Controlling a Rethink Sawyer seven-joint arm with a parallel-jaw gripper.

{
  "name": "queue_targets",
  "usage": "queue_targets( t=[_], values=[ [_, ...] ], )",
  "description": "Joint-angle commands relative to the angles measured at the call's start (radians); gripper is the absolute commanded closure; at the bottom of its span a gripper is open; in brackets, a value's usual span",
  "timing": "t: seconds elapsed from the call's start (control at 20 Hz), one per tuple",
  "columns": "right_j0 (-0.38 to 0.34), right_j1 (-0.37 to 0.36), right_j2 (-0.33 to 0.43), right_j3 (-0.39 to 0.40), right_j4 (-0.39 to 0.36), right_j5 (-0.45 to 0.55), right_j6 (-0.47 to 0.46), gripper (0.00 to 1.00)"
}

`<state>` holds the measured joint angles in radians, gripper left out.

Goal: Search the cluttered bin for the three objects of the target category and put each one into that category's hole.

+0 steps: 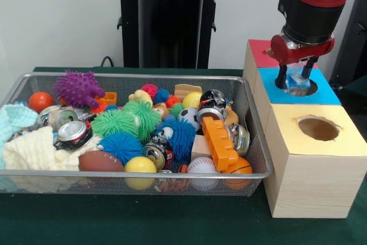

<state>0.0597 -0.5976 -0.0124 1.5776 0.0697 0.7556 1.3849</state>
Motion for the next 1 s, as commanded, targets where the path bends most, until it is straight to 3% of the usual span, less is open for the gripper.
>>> queue_targets(
  t=[0.05,0.35,1.0],
  values=[
    [-0.069,0.022,-0.006,-0.06,0.025,-0.14,0.234,0.0],
    [-0.093,-0.01,0.018,-0.016,0.049,-0.147,0.194,0.0],
    [-0.112,-0.135,0.041,-0.011,0.082,0.013,0.183,0.0]
  ],
)
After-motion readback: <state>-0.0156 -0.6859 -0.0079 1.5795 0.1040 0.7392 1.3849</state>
